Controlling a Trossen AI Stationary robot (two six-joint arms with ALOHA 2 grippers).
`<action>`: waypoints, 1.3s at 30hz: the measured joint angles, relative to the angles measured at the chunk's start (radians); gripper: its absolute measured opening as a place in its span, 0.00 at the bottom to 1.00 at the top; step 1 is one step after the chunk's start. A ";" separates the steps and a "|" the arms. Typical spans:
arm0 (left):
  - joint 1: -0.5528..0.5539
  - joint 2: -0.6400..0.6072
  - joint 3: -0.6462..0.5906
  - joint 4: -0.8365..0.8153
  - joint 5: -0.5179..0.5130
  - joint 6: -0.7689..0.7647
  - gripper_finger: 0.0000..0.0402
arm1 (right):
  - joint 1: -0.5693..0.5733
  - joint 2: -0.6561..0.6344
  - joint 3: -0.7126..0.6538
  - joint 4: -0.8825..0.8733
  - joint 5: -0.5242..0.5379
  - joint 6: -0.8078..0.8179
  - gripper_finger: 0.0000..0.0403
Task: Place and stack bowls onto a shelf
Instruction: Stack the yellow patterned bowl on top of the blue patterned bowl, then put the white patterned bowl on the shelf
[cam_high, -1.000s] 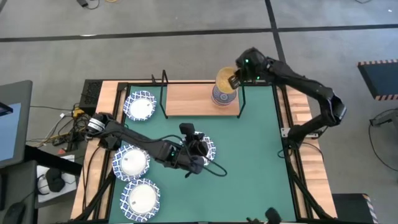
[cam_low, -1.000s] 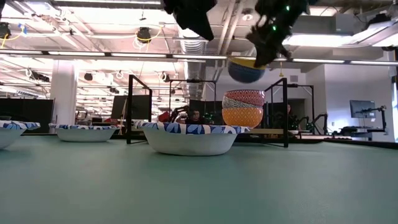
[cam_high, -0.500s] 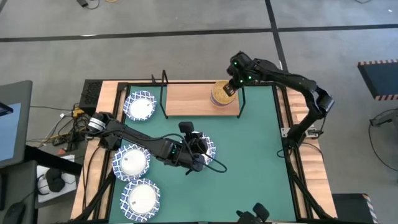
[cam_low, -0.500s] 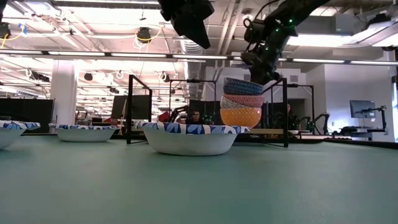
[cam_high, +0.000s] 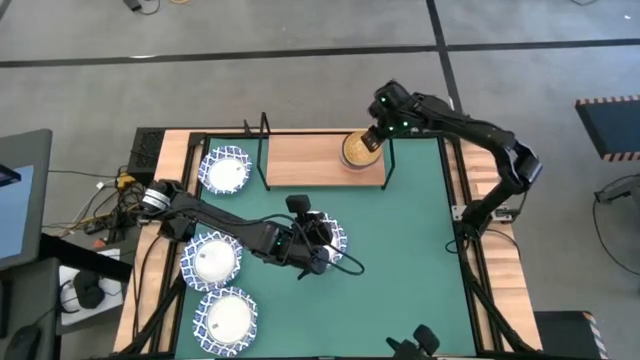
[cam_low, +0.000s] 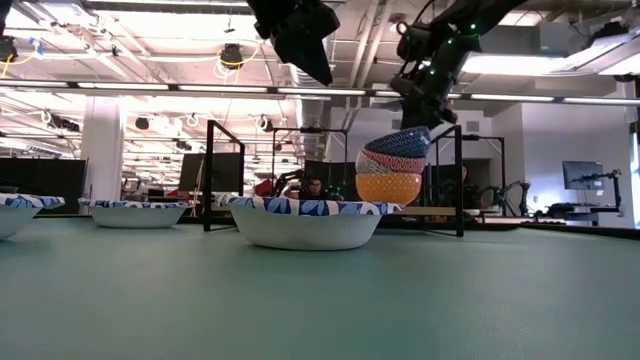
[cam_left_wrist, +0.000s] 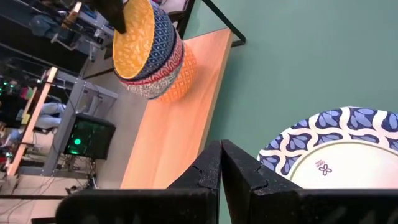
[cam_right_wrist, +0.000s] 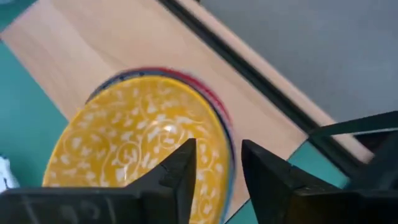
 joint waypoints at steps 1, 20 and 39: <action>0.000 0.000 0.000 0.000 0.001 0.000 0.00 | 0.000 -0.007 0.000 0.003 0.006 0.000 0.40; 0.003 0.000 0.000 -0.099 0.015 -0.096 0.00 | 0.108 -0.020 -0.069 0.113 0.252 -0.068 0.42; 0.072 -0.030 -0.109 -0.253 0.145 -0.336 0.00 | 0.385 -0.420 -0.287 0.305 0.190 -0.034 0.42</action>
